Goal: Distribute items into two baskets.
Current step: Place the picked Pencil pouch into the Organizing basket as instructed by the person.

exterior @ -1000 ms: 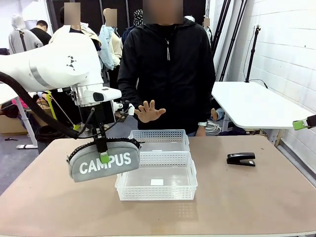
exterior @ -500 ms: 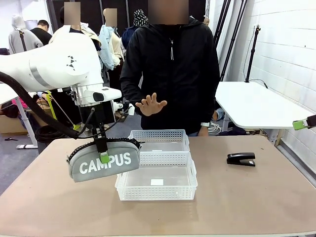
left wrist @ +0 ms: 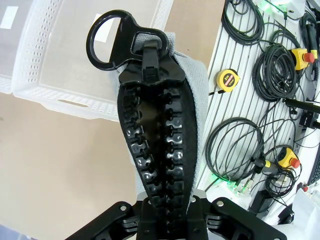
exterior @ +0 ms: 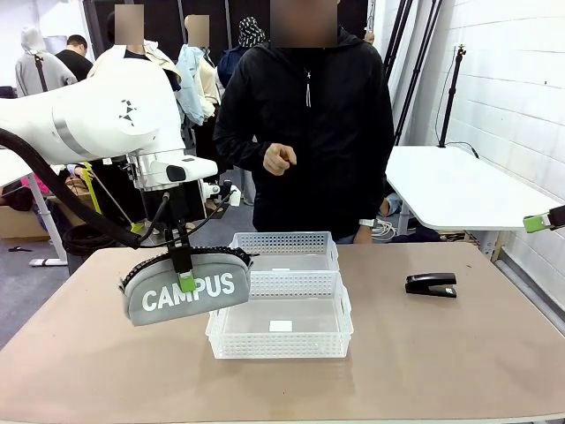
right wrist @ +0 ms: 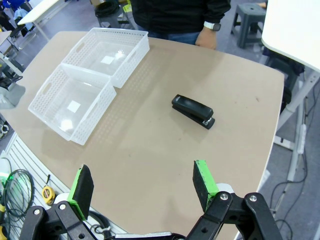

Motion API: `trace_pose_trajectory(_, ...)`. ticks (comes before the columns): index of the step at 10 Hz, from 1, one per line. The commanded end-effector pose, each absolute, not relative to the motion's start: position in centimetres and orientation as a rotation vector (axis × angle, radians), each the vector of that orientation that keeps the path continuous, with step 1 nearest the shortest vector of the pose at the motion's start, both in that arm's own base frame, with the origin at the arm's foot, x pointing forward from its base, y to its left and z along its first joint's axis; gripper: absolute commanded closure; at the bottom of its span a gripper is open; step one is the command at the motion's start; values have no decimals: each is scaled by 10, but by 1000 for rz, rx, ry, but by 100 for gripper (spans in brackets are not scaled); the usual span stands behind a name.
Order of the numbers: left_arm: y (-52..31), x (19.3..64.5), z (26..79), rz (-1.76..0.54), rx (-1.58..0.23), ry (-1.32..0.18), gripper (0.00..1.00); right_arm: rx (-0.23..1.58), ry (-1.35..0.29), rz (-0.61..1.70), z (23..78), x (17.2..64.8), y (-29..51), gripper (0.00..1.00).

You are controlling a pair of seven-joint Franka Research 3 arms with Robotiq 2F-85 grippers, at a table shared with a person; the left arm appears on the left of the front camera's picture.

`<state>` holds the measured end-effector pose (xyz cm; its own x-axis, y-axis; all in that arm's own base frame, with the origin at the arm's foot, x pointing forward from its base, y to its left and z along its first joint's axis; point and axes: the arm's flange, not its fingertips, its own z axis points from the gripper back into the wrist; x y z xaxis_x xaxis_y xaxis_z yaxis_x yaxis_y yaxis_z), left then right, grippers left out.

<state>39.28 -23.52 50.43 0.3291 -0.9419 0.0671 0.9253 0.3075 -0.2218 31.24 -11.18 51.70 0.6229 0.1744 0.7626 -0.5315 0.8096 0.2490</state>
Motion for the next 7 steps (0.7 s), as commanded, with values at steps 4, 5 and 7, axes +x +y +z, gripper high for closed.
trace_pose_trajectory(4, -236, 394, 507, -1236, -233, 75, 85, 508, -802, 418, 517, 314, -111, 0)
trace_pose_trajectory(5, -236, 394, 507, -1236, -233, 75, 85, 508, -802, 418, 517, 314, -111, 0)
trace_pose_trajectory(7, -236, 394, 507, -1236, -233, 75, 85, 508, -802, 418, 517, 314, -111, 0)
